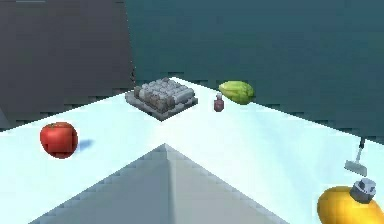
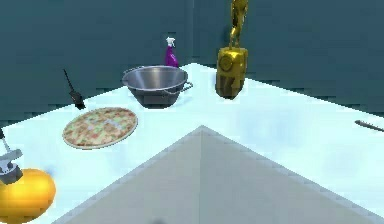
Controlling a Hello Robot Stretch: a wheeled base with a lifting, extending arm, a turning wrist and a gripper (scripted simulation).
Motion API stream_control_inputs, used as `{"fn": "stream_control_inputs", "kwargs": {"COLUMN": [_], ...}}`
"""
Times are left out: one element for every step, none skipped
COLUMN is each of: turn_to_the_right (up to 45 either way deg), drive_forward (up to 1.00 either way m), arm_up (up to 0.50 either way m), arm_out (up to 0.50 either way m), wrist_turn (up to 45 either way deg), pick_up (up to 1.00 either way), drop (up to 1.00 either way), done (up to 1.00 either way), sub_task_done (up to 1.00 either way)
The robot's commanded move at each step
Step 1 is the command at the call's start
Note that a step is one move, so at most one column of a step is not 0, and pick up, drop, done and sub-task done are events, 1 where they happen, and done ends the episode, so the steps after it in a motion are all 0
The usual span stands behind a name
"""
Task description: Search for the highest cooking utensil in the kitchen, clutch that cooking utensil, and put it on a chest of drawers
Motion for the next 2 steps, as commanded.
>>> {"fn": "stream_control_inputs", "kwargs": {"turn_to_the_right": [0.0,0.0], "drive_forward": [0.0,0.0], "arm_up": [0.5,0.38], "arm_out": [0.0,0.0], "wrist_turn": [0.0,0.0], "pick_up": [0.0,0.0], "drop": [0.0,0.0], "done": [0.0,0.0], "sub_task_done": [0.0,0.0]}}
